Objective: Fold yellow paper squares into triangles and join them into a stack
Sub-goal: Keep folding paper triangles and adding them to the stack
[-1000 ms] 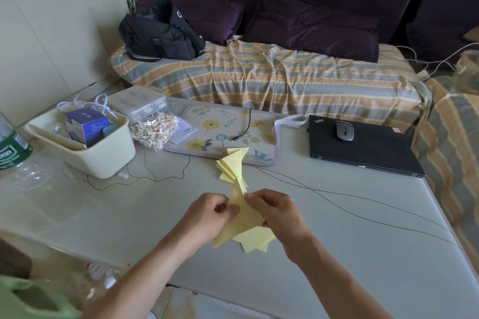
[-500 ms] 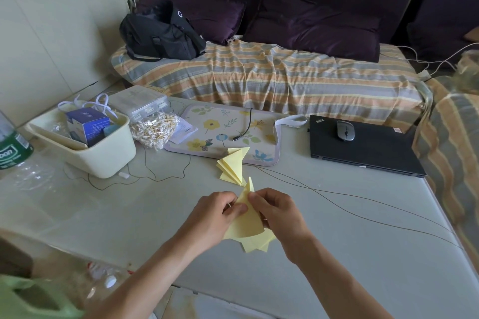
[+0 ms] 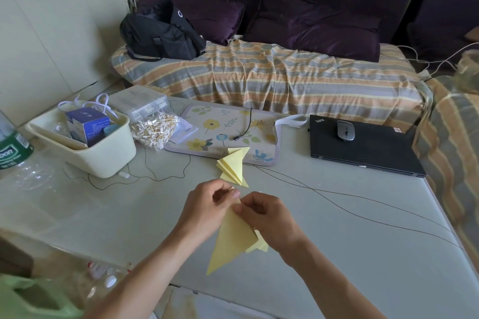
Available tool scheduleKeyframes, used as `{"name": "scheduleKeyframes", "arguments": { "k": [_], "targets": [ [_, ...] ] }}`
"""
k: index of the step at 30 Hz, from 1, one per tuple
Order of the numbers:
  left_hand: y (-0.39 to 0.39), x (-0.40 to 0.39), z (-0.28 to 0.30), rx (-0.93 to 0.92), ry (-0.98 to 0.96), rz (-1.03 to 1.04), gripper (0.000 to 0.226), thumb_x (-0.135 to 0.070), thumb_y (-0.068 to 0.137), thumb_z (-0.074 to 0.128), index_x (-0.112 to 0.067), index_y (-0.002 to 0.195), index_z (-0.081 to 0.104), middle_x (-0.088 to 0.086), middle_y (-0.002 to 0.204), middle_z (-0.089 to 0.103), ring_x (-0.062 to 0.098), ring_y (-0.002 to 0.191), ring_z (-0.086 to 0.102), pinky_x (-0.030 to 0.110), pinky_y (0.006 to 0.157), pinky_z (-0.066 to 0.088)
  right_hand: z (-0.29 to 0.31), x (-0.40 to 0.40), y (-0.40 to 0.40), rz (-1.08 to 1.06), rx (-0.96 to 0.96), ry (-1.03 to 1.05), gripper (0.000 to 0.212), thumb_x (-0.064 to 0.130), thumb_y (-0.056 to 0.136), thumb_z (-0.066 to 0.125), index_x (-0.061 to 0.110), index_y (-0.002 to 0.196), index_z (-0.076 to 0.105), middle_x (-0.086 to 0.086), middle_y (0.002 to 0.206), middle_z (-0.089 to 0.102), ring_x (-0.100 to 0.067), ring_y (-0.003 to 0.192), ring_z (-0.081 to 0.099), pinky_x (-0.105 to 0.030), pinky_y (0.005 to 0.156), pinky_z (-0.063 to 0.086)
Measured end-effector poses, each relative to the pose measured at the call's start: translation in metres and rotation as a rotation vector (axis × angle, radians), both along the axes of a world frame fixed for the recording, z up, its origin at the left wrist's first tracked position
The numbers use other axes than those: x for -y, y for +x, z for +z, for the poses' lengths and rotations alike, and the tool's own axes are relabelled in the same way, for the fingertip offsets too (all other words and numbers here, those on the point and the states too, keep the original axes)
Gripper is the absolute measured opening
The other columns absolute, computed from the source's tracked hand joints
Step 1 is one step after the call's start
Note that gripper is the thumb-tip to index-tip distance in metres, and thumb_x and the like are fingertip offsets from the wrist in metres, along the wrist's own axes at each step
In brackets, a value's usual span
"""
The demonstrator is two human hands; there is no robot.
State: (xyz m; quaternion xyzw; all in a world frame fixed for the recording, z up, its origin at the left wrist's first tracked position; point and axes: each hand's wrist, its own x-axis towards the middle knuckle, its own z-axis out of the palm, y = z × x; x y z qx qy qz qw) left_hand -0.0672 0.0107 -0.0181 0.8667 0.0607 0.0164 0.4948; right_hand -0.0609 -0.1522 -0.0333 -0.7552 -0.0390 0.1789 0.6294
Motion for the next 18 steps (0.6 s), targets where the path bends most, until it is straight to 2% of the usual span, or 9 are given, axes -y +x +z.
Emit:
{"name": "scheduleKeyframes", "arguments": {
  "k": [3, 6, 7, 9, 12, 16, 18],
  "targets": [
    [0.0011, -0.0047, -0.001, -0.075, -0.153, 0.087, 0.017, -0.037, 0.091, 0.07, -0.025, 0.079, 0.073, -0.013, 0.063, 0.064, 0.009, 0.063, 0.057, 0.036, 0.072, 0.054, 0.0011, 0.0021, 0.0007, 0.006, -0.015, -0.035, 0.017, 0.025, 0.094, 0.071, 0.01, 0.086, 0.073, 0.011, 0.064, 0.063, -0.004, 0.056, 0.052, -0.014, 0.057, 0.042],
    [0.003, -0.007, 0.0015, -0.105, -0.257, 0.169, 0.02, -0.037, 0.091, 0.069, -0.024, 0.077, 0.074, 0.008, 0.076, 0.073, 0.029, 0.074, 0.066, 0.049, 0.084, 0.057, 0.0014, 0.0026, 0.0014, 0.026, -0.049, -0.051, 0.016, 0.024, 0.096, 0.068, 0.013, 0.087, 0.074, 0.009, 0.069, 0.067, -0.006, 0.058, 0.056, -0.015, 0.061, 0.047],
    [0.0035, -0.007, 0.0012, -0.116, -0.28, 0.211, 0.021, -0.032, 0.094, 0.068, -0.021, 0.079, 0.075, 0.01, 0.08, 0.075, 0.035, 0.081, 0.069, 0.048, 0.086, 0.057, 0.0015, 0.0025, 0.0017, 0.031, -0.054, -0.059, 0.016, 0.024, 0.097, 0.067, 0.014, 0.086, 0.074, 0.008, 0.071, 0.068, -0.007, 0.059, 0.057, -0.016, 0.062, 0.048],
    [0.004, -0.0064, 0.0003, -0.141, -0.321, 0.284, 0.021, -0.024, 0.098, 0.065, -0.017, 0.082, 0.077, 0.007, 0.082, 0.077, 0.035, 0.085, 0.073, 0.043, 0.087, 0.058, 0.0024, 0.0018, 0.0019, 0.034, -0.047, -0.073, 0.016, 0.023, 0.097, 0.066, 0.017, 0.085, 0.074, 0.009, 0.071, 0.068, -0.007, 0.06, 0.058, -0.016, 0.062, 0.048],
    [0.0053, -0.0051, 0.0004, -0.181, -0.403, 0.343, 0.021, -0.019, 0.099, 0.063, -0.013, 0.084, 0.077, 0.005, 0.081, 0.077, 0.024, 0.073, 0.073, 0.034, 0.085, 0.057, 0.0026, 0.0013, 0.0032, 0.008, -0.025, -0.098, 0.016, 0.024, 0.097, 0.066, 0.019, 0.084, 0.074, 0.007, 0.072, 0.069, -0.009, 0.061, 0.059, -0.02, 0.064, 0.05],
    [0.0054, -0.0057, -0.0001, -0.196, -0.462, 0.304, 0.017, -0.019, 0.096, 0.069, -0.005, 0.088, 0.076, 0.009, 0.082, 0.074, 0.016, 0.067, 0.069, 0.024, 0.073, 0.06, 0.0008, 0.0029, 0.0031, -0.03, -0.013, -0.149, 0.015, 0.025, 0.096, 0.065, 0.019, 0.085, 0.073, 0.006, 0.074, 0.068, -0.007, 0.06, 0.057, -0.022, 0.065, 0.048],
    [0.0032, -0.0045, 0.0007, -0.211, -0.49, 0.255, 0.017, -0.017, 0.094, 0.071, -0.003, 0.085, 0.074, 0.008, 0.078, 0.073, 0.015, 0.068, 0.068, 0.025, 0.076, 0.061, -0.0009, 0.0036, 0.0032, -0.047, -0.006, -0.175, 0.016, 0.026, 0.096, 0.065, 0.02, 0.084, 0.072, 0.006, 0.075, 0.067, -0.006, 0.061, 0.057, -0.022, 0.065, 0.048]
  ]
}}
